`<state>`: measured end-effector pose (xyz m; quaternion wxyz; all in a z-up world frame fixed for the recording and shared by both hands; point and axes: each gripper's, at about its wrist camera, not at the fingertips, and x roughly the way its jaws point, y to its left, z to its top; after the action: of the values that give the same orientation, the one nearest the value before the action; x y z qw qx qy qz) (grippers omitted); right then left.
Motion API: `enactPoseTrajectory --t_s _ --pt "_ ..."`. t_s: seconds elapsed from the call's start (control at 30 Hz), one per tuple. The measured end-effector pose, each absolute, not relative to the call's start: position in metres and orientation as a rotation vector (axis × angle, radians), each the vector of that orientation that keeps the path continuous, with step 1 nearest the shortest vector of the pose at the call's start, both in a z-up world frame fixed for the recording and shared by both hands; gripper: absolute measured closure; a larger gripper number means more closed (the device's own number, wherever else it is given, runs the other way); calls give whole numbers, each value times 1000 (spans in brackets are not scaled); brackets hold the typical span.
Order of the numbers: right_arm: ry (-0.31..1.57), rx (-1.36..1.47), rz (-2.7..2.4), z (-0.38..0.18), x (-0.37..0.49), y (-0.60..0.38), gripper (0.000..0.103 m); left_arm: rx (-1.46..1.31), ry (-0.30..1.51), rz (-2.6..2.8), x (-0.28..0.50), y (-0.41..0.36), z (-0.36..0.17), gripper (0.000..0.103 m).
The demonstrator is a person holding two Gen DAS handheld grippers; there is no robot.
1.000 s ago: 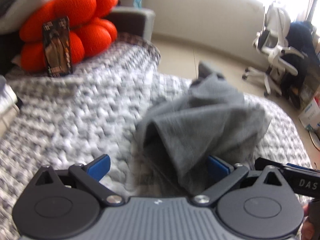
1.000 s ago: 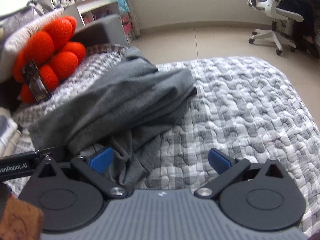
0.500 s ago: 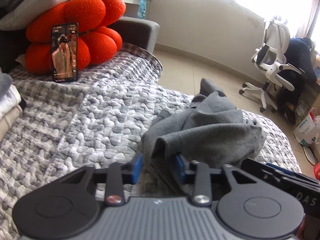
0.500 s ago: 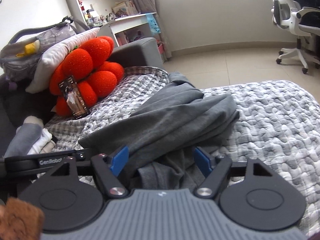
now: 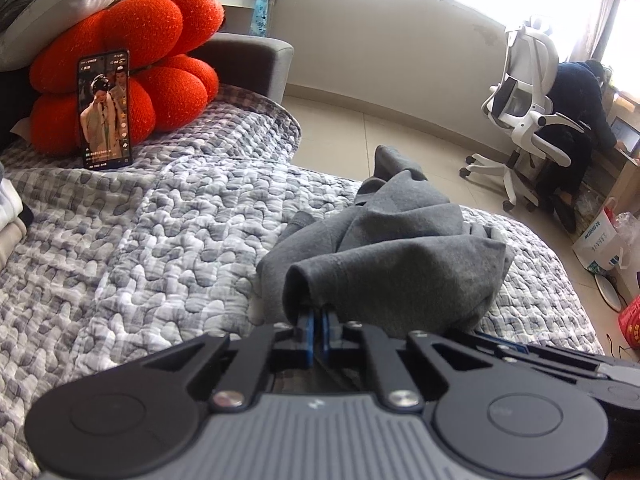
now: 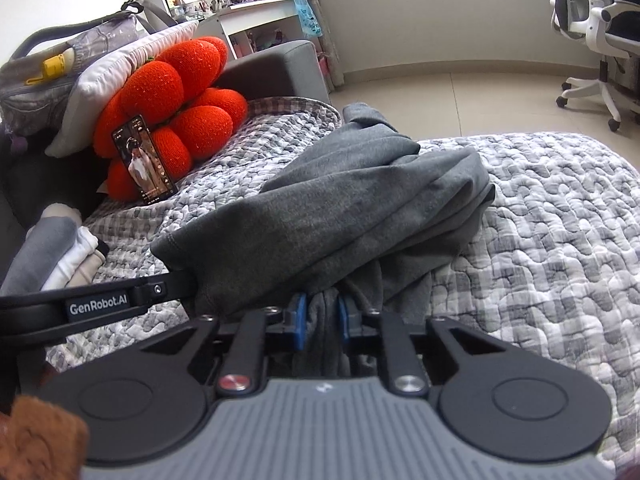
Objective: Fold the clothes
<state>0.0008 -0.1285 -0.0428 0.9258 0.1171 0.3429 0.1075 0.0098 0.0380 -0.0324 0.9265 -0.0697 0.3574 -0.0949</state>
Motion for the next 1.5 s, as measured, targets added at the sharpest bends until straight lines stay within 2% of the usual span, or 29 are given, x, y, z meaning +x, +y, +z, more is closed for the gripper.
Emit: enactPoseTrajectory --t_s 0.4,0.6,0.67,0.73,0.8,1.3,1.4,1.47,1.5 --pt "647 284 222 -23 -13 -149 89 -174 641 -311 -9 34 -14 100" --pt "645 275 221 -21 -18 -159 81 -214 625 -391 -14 32 -11 100" --pt "641 269 216 -20 -20 -163 73 -223 622 -415 -15 30 -11 100" --pt "638 264 211 -19 -22 -167 50 -230 629 -451 -16 26 -11 100" --pt "634 259 207 -19 -24 -170 43 -231 639 -497 -18 21 -11 100" --pt "683 449 172 -23 -28 -217 41 -41 761 -721 -31 -34 -31 99" --pt "688 432 167 -24 -31 -219 40 -31 763 -702 -29 -35 -32 89" --pt "690 421 167 -25 -32 -219 38 -62 753 -709 -29 -30 -28 77" --pt "691 417 168 -25 -33 -219 37 -78 742 -714 -29 -28 -26 68"
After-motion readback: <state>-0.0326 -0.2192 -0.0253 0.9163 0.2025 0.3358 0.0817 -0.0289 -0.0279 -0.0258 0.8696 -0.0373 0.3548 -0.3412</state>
